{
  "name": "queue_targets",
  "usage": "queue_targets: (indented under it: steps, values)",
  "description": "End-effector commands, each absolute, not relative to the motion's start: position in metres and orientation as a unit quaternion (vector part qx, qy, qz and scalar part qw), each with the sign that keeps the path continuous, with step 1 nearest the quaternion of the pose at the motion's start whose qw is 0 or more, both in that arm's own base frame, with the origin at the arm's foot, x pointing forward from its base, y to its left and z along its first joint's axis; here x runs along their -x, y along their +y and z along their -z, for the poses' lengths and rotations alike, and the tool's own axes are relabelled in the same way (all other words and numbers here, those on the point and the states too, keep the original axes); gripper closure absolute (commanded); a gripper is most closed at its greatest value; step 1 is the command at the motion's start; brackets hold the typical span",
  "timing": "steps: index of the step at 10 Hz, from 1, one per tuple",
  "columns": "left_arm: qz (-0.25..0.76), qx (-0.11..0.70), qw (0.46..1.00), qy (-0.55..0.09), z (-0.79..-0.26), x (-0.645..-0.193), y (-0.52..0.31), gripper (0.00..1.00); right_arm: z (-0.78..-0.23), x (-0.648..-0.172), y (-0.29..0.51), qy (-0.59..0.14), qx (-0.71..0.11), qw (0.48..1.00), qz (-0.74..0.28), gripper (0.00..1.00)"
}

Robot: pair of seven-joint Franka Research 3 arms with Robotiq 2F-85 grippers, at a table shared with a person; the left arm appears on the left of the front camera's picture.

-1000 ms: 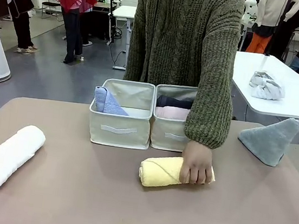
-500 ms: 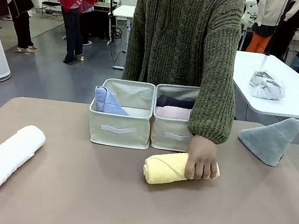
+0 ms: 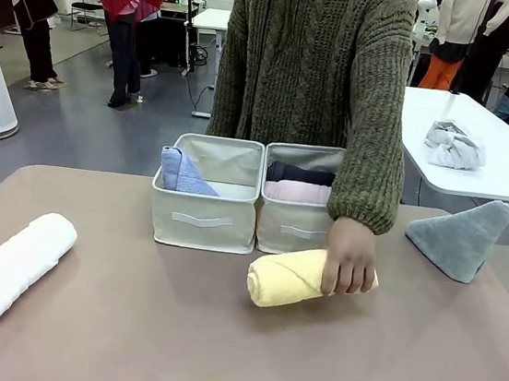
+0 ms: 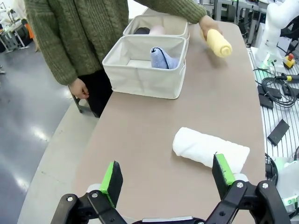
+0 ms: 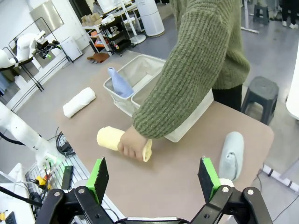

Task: Sort the towels based on their folding style.
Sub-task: Pick up another triangle-folded towel from the table and place it in the left Fabric basket.

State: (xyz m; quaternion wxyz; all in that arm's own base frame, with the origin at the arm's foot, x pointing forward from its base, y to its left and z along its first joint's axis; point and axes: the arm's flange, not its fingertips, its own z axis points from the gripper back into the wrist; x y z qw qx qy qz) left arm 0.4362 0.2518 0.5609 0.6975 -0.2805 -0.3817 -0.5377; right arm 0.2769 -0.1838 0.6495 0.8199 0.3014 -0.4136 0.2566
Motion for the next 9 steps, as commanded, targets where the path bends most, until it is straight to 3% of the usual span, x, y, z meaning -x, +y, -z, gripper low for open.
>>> queue_targets:
  steps: [1,4,5,9]
  values:
    - [0.537,0.284,0.693,-0.388,-0.560,-0.435,0.253,0.00,-0.650,-0.278,-0.183,-0.413,-0.305,0.818,-0.259,0.00]
    - [0.537,0.284,0.693,-0.388,-0.560,-0.435,0.253,0.00,-0.649,-0.277,-0.184,-0.414,-0.301,0.820,-0.257,0.00]
    - [0.537,0.284,0.693,-0.388,-0.560,-0.435,0.253,0.00,-0.660,-0.286,-0.175,-0.380,-0.288,0.844,-0.246,0.00]
    - [0.537,0.284,0.693,-0.388,-0.560,-0.435,0.253,0.00,-0.658,-0.366,-0.111,-0.245,-0.121,0.921,-0.277,0.00]
